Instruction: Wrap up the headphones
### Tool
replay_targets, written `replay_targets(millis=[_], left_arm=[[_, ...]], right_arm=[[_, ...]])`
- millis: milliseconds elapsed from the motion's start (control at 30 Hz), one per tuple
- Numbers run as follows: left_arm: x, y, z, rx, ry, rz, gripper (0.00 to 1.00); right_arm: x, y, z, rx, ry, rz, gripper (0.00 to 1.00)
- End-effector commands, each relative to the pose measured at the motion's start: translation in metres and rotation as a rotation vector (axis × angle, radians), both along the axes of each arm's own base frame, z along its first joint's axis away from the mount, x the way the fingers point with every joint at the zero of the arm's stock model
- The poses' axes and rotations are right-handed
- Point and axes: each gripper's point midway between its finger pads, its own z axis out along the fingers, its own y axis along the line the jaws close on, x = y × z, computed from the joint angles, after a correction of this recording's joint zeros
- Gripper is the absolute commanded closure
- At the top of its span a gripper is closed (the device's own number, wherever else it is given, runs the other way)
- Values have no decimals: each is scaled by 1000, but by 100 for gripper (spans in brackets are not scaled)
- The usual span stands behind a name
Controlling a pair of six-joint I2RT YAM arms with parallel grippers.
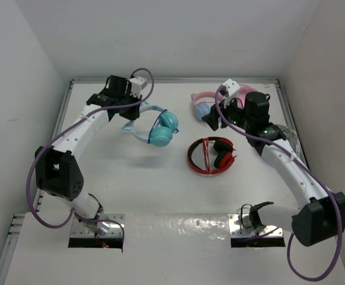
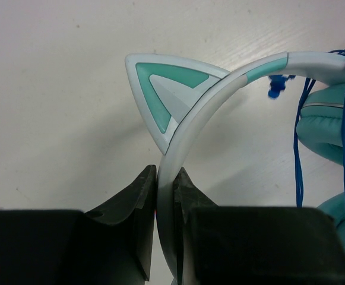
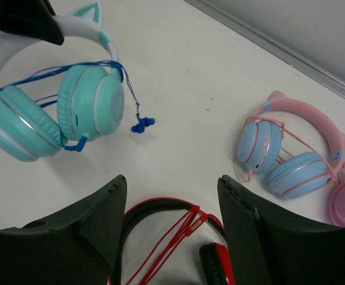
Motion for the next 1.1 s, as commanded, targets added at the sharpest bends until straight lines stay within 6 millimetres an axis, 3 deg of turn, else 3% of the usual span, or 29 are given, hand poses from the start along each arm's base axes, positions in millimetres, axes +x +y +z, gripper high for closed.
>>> replay_targets(millis=[0,233,400,633,1067], left_arm=[[10,-9,36,-45,-172,-24,100],[-7,-11,-9,-32,-103,-55,100],[-3,-17,-29,-47,-88,-43,100],[21,-25,-41,-72,-95,-18,100],[61,-44,-44,-139,-135,-6,100]], right_arm=[[-11,1,11,14,-27,9,38],[-22,-1,4,-10,-5,-6,38],[-26,-3,1,-22,8,-15,38],[-28,-6,-2,-35,25,-29,38],[-14,-6,-1,-79,13,-30,38]])
